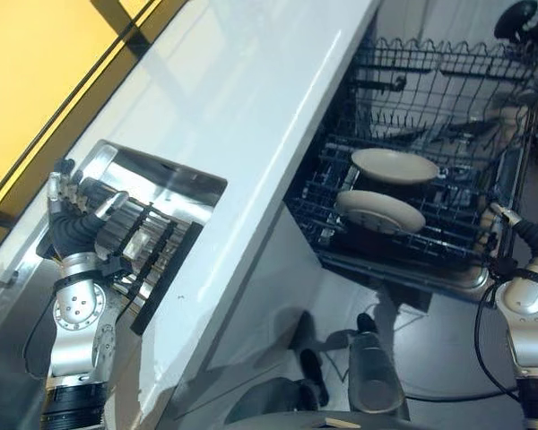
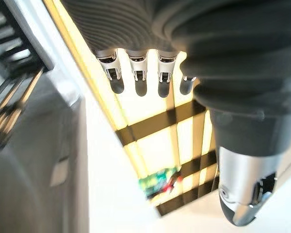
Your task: Pick up plates and place into dishwasher.
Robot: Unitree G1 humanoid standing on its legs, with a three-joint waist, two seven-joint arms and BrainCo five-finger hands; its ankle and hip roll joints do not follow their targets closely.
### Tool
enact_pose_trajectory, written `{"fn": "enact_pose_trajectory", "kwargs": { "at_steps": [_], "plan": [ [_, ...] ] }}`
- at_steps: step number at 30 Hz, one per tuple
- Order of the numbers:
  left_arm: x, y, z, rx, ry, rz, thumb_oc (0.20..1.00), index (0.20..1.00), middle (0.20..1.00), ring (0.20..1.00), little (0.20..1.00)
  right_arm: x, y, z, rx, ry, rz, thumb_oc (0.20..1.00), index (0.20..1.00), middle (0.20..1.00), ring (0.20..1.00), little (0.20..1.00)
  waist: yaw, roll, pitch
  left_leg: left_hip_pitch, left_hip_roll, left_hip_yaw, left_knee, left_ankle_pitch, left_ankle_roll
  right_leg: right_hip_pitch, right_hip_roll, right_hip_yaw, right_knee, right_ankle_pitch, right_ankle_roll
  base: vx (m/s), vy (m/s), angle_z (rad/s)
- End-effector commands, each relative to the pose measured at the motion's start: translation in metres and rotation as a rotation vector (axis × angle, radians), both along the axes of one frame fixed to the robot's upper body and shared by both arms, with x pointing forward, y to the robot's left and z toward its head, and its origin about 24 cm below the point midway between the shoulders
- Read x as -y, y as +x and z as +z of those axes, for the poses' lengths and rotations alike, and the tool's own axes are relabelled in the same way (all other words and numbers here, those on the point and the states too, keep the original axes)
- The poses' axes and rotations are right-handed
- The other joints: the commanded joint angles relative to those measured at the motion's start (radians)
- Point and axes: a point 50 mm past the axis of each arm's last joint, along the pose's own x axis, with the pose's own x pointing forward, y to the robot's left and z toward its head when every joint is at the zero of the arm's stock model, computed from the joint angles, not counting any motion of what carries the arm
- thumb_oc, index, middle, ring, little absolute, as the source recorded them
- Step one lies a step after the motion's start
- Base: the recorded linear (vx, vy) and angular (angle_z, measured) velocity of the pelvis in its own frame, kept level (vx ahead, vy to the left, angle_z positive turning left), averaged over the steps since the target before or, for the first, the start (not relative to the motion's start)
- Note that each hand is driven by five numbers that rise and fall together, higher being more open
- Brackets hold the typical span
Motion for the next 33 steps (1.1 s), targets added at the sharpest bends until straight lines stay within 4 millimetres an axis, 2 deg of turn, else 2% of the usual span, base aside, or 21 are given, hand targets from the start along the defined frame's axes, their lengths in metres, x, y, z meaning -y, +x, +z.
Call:
{"fn": "enact_pose_trajectory", "kwargs": {
  "at_steps": [1, 5, 12, 16, 18, 23, 26, 33],
  "plan": [
    [-0.007, -0.001, 0.016, 0.11, -0.038, 0.036, 1.0, 1.0, 1.0, 1.0, 1.0, -0.014, 0.014, 0.013, 0.107, 0.026, 0.108, 1.0, 1.0, 1.0, 1.0, 1.0, -0.027, 0.001, 0.019, -0.113, 0.016, -0.013, 0.214, -0.097, -0.047, 0.082, -0.152, 0.052, -0.183, 0.127, 0.08, -0.08, 0.131, -0.13],
    [0.0, 0.002, 0.016, 0.129, -0.064, 0.022, 1.0, 1.0, 1.0, 1.0, 1.0, -0.017, 0.022, 0.007, 0.112, 0.086, 0.121, 1.0, 1.0, 1.0, 1.0, 1.0, -0.034, 0.032, 0.056, -0.159, 0.014, 0.01, 0.269, -0.113, -0.045, 0.025, -0.176, 0.054, -0.143, 0.128, 0.073, -0.11, 0.123, -0.12],
    [0.012, 0.011, 0.018, 0.139, -0.088, -0.013, 1.0, 1.0, 1.0, 1.0, 1.0, -0.024, 0.038, 0.005, 0.186, 0.243, 0.193, 1.0, 1.0, 1.0, 1.0, 1.0, -0.029, 0.07, 0.104, -0.236, 0.022, 0.031, 0.377, -0.152, -0.04, -0.07, -0.197, 0.049, -0.031, 0.095, 0.052, -0.06, 0.028, -0.03],
    [0.017, 0.013, 0.018, 0.148, -0.091, -0.021, 1.0, 1.0, 1.0, 1.0, 1.0, -0.026, 0.045, 0.01, 0.244, 0.297, 0.222, 1.0, 1.0, 1.0, 1.0, 1.0, -0.03, 0.088, 0.125, -0.276, 0.025, 0.029, 0.415, -0.165, -0.043, -0.118, -0.199, 0.05, 0.008, 0.078, 0.047, -0.03, -0.032, 0.01],
    [0.019, 0.015, 0.02, 0.163, -0.093, -0.023, 1.0, 1.0, 1.0, 1.0, 1.0, -0.028, 0.05, 0.02, 0.299, 0.302, 0.219, 1.0, 1.0, 1.0, 1.0, 1.0, -0.034, 0.099, 0.14, -0.296, 0.027, 0.034, 0.424, -0.16, -0.043, -0.146, -0.197, 0.053, 0.017, 0.081, 0.043, -0.04, -0.036, 0.06],
    [0.028, 0.019, 0.021, 0.166, -0.107, -0.038, 1.0, 1.0, 1.0, 1.0, 1.0, -0.026, 0.056, 0.038, 0.429, 0.312, 0.1, 1.0, 1.0, 1.0, 1.0, 1.0, -0.042, 0.127, 0.171, -0.343, 0.038, 0.043, 0.464, -0.171, -0.048, -0.206, -0.188, 0.063, 0.077, 0.052, 0.038, -0.02, -0.044, 0.01],
    [0.032, 0.02, 0.022, 0.173, -0.113, -0.051, 1.0, 1.0, 1.0, 1.0, 1.0, -0.032, 0.064, 0.042, 0.398, 0.318, 0.135, 1.0, 1.0, 1.0, 1.0, 1.0, -0.042, 0.139, 0.183, -0.366, 0.04, 0.044, 0.479, -0.17, -0.05, -0.232, -0.182, 0.07, 0.104, 0.04, 0.034, 0.0, -0.027, 0.04],
    [0.04, 0.019, 0.026, 0.182, -0.116, -0.08, 1.0, 1.0, 1.0, 1.0, 1.0, -0.042, 0.084, 0.029, 0.218, 0.415, 0.275, 1.0, 1.0, 1.0, 1.0, 1.0, -0.025, 0.145, 0.197, -0.402, 0.038, 0.031, 0.5, -0.165, -0.05, -0.273, -0.165, 0.069, 0.152, 0.016, 0.024, 0.01, -0.023, 0.01]
  ]
}}
